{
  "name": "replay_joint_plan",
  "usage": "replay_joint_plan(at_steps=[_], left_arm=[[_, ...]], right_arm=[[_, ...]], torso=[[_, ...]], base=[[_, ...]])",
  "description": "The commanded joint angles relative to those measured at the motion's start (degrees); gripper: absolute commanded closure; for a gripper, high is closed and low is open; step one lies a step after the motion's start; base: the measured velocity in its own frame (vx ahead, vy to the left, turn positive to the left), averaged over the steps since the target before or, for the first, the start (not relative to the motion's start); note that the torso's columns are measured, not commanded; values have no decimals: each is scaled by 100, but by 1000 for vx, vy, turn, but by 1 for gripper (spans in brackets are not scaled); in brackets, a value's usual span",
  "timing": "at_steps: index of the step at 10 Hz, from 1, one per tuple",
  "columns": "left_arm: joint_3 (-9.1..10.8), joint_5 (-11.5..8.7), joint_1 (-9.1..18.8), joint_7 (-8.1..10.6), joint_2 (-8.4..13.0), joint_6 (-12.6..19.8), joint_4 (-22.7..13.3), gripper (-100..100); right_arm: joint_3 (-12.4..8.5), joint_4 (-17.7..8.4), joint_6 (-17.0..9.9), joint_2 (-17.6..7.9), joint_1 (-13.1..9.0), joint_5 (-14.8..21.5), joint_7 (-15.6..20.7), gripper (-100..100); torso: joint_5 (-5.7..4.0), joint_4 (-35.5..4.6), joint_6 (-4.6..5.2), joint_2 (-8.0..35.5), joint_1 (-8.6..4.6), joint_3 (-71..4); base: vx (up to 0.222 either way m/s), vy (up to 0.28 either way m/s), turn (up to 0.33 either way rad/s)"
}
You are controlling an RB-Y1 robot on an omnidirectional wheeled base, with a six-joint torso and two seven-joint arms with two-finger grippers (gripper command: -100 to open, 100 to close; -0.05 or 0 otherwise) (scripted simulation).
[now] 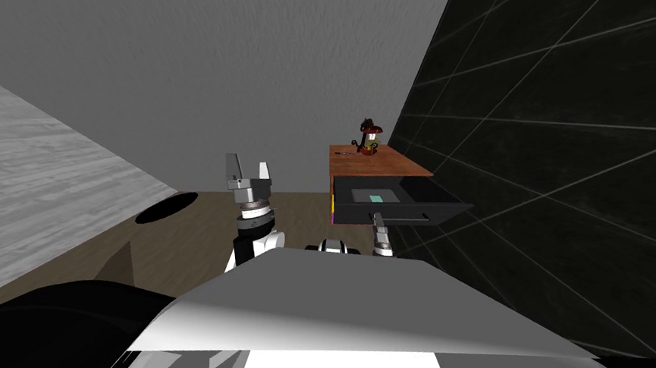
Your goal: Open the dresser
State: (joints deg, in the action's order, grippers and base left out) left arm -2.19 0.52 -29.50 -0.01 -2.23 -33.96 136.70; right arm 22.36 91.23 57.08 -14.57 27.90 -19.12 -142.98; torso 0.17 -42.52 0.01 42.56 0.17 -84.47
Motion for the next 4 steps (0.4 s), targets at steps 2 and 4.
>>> replay_joint_plan(at_steps=[2,4], left_arm=[[0,0,0,0,0,0,0,0],[0,0,0,0,0,0,0,0]], right_arm=[[0,-19,-16,-2,13,-4,-2,0],[-1,-27,-23,-3,19,-7,-2,0]], torso=[[-9,13,-3,-18,-7,-8],[-13,20,-3,-25,-11,-10]], base=[[0,0,0],[0,0,0]])
